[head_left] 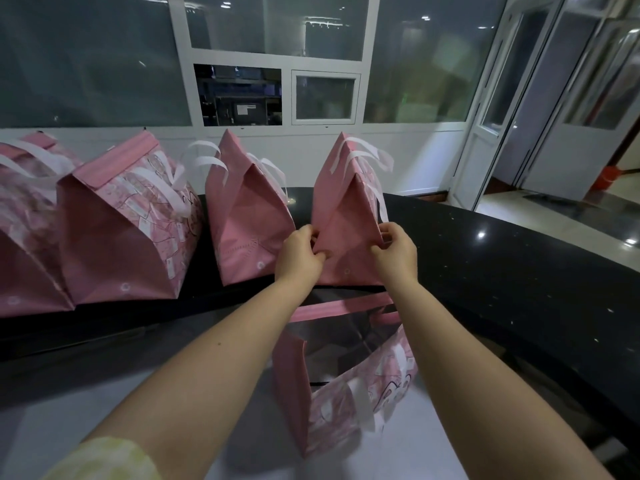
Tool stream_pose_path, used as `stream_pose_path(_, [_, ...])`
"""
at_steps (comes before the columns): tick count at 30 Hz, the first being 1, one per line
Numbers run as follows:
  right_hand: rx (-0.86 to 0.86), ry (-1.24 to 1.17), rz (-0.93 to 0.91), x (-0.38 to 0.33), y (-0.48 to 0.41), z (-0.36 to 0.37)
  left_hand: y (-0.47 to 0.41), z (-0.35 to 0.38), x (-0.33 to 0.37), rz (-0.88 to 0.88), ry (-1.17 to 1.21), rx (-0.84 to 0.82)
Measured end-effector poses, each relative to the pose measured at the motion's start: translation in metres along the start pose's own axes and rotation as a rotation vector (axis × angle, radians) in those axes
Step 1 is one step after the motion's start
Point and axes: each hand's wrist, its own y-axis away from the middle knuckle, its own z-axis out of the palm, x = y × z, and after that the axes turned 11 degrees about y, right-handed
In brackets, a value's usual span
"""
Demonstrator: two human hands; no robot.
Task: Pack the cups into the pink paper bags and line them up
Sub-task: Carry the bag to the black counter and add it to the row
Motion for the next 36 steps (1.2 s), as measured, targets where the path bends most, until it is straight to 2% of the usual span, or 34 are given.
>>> stream_pose_path(5, [-0.082,0.085,0.047,0.016,0.009,-0.001,0.008,-0.002,-0.011,-0.020,-0.004,-0.054])
stream_pose_path(9, [-0.082,0.098,0.053,0.014,0.010,-0.002,0.009,-0.003,-0.007,0.003,-0.008,-0.047])
stream_pose_path(16, [-0.057,0.189,0.084,0.022,0.020,-0.005,0.019,-0.007,-0.021,-0.091,-0.029,-0.066])
stream_pose_path(25, [-0.046,0.177,0.066,0.003,-0.002,0.018,0.006,-0.013,-0.022,-0.203,-0.085,0.162])
stream_pose_path(32, [-0.121,0.064,0.024,-0.016,-0.018,0.054,0.007,-0.026,-0.040,-0.248,0.007,0.326])
stream_pose_path(36, [-0.163,0.052,-0.002,-0.024,-0.016,0.073,0.005,-0.047,-0.053,-0.252,0.042,0.358])
